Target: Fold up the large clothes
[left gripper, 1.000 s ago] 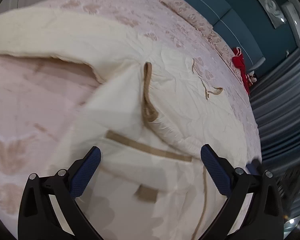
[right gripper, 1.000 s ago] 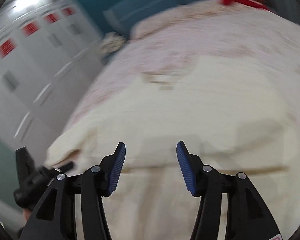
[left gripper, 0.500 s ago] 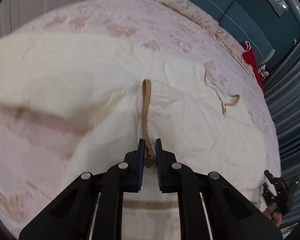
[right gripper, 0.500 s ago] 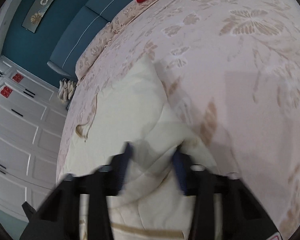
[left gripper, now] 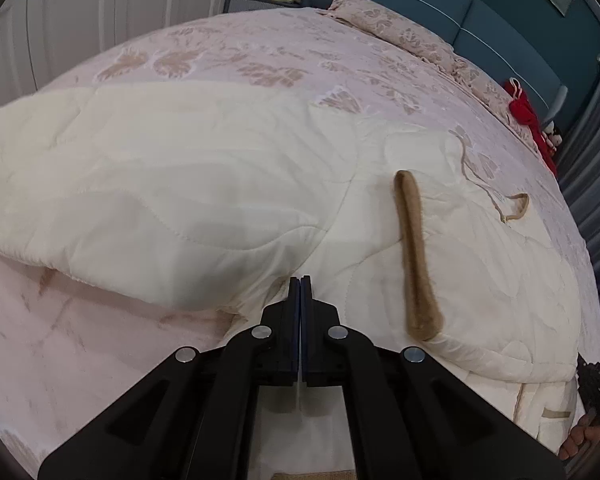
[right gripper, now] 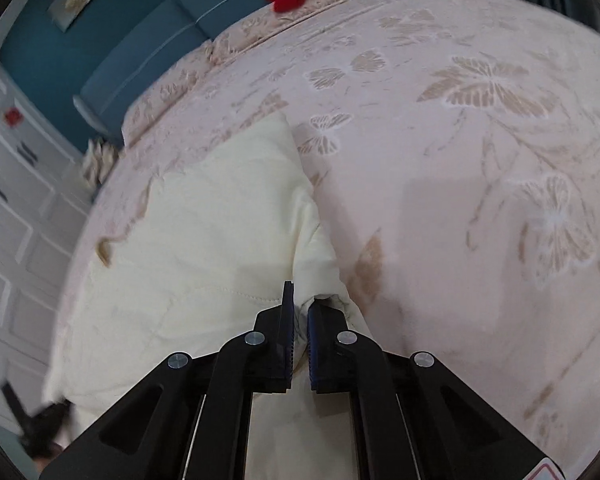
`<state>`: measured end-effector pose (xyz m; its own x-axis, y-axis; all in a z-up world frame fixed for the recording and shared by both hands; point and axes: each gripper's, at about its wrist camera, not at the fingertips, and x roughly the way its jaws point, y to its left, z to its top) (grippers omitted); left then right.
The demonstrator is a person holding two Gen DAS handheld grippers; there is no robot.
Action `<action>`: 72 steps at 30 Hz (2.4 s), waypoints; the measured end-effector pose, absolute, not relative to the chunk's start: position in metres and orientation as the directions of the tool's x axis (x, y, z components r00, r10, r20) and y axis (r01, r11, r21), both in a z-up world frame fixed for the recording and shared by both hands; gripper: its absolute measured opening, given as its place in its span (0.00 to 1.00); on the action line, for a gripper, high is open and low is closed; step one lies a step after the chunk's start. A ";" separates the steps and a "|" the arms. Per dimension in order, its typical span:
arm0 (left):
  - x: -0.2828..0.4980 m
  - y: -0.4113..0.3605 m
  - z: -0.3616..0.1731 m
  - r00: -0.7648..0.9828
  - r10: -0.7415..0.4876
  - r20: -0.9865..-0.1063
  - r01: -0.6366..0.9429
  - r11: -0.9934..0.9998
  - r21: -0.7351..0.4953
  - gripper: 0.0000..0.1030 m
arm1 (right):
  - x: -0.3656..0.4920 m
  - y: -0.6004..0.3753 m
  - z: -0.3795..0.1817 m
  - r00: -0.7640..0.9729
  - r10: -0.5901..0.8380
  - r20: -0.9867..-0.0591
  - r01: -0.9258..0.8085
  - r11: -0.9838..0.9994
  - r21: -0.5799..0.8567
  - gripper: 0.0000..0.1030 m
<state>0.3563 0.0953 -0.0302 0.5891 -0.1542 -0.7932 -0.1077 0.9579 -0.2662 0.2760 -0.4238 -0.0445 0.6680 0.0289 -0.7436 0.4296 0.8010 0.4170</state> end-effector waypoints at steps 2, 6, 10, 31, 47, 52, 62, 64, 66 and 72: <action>0.353 0.092 -0.022 0.599 -0.204 -0.774 -0.082 0.946 -0.313 0.00 | 0.282 -0.415 -0.044 0.645 -0.003 -0.764 0.427 0.831 0.357 0.05; 0.344 0.081 0.002 0.618 -0.298 -0.727 -0.034 0.914 -0.404 0.00 | 0.279 -0.414 -0.041 0.643 -0.005 -0.766 0.424 0.835 0.351 0.08; 0.342 0.055 0.020 0.621 -0.331 -0.711 0.020 0.913 -0.408 0.12 | 0.266 -0.405 -0.030 0.637 -0.035 -0.770 0.417 0.856 0.306 0.20; 0.343 -0.009 -0.040 0.568 -0.181 -0.803 0.101 0.983 -0.151 0.15 | 0.300 -0.252 -0.038 0.591 0.008 -0.807 0.098 0.992 0.082 0.11; 0.333 -0.001 -0.039 0.634 -0.230 -0.739 0.115 0.972 -0.204 0.16 | 0.296 -0.230 -0.051 0.658 -0.145 -0.739 0.108 0.989 -0.098 0.13; 0.312 0.078 -0.009 0.676 -0.311 -0.668 -0.034 0.893 -0.450 0.58 | 0.294 -0.232 -0.050 0.665 -0.136 -0.734 0.111 0.990 -0.083 0.13; 0.263 0.380 -0.005 0.716 0.043 -0.697 -0.586 0.580 -0.566 0.75 | 0.296 -0.232 -0.045 0.656 -0.125 -0.744 0.108 0.992 -0.071 0.14; 0.258 0.426 -0.009 0.697 0.100 -0.710 -0.649 0.509 -0.565 0.75 | 0.297 -0.231 -0.041 0.644 -0.133 -0.753 0.106 0.991 -0.084 0.14; 0.263 0.453 -0.013 0.670 0.125 -0.732 -0.685 0.483 -0.545 0.74 | 0.296 -0.228 -0.033 0.637 -0.153 -0.756 0.115 0.988 -0.103 0.17; 0.292 0.478 -0.019 0.683 0.021 -0.730 -0.642 0.495 -0.586 0.16 | 0.276 -0.210 -0.008 0.661 -0.076 -0.747 0.137 0.990 0.020 0.35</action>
<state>0.2923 0.4781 -0.0190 0.6827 0.0213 -0.7304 -0.6420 0.4949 -0.5856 0.2756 -0.2098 -0.0077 0.6605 -0.0763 -0.7469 0.1369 0.9904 0.0198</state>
